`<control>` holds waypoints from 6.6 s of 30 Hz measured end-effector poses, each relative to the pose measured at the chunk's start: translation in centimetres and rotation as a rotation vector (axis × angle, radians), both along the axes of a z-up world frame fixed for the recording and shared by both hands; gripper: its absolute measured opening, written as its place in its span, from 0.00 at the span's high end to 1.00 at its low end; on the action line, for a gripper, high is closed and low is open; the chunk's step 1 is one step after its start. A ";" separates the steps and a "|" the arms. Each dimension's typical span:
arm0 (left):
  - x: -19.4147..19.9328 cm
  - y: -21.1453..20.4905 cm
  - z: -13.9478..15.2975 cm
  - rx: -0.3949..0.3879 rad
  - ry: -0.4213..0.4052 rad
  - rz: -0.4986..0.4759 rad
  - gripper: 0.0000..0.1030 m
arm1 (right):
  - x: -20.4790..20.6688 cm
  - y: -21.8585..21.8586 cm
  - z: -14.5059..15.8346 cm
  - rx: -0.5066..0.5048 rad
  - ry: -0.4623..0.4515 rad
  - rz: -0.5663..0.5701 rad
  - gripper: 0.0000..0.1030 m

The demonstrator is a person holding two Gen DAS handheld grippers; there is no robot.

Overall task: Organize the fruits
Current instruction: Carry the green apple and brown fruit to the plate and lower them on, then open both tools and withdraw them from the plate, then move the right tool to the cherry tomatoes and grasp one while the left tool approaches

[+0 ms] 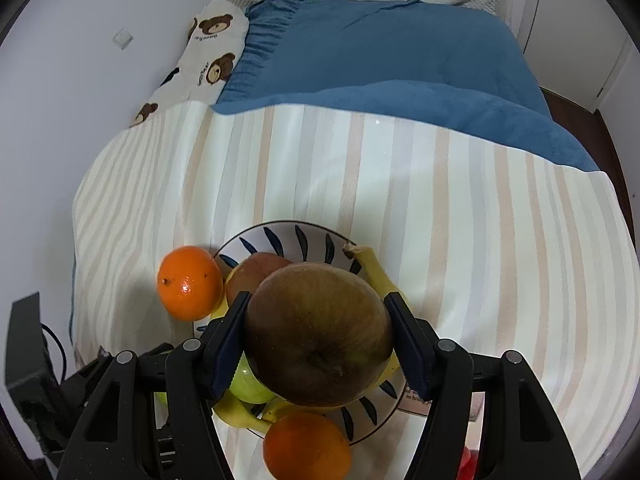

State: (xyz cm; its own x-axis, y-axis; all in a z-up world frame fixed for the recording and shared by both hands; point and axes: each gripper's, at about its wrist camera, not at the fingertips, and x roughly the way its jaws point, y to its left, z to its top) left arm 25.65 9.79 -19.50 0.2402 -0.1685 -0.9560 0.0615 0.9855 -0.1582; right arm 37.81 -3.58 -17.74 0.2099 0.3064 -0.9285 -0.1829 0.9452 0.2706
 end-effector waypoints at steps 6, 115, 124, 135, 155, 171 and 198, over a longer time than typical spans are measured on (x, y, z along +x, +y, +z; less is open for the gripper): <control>0.5 0.1 -0.4 -0.013 0.000 0.000 0.40 | 0.2 0.7 -0.4 -0.021 -0.003 0.008 0.33; -7.4 0.7 12.4 0.124 -0.224 -0.048 0.06 | -18.5 -4.5 11.2 -0.164 -0.205 -0.243 0.03; -13.3 1.3 18.8 0.133 -0.306 -0.042 0.06 | -25.5 -4.3 18.3 -0.175 -0.365 -0.273 0.02; -19.7 2.2 24.4 0.148 -0.357 -0.022 0.06 | -33.8 -3.7 25.0 -0.122 -0.461 -0.285 0.02; -24.1 3.5 28.1 0.162 -0.406 -0.023 0.06 | -39.9 -2.1 28.3 -0.045 -0.460 -0.296 0.02; -15.8 -4.8 22.4 0.244 -0.386 -0.060 0.01 | -32.3 -14.2 19.7 0.122 -0.301 -0.448 0.03; -1.8 -17.0 8.4 0.289 -0.135 -0.190 0.16 | -15.3 -17.7 -3.3 0.146 -0.065 -0.209 0.73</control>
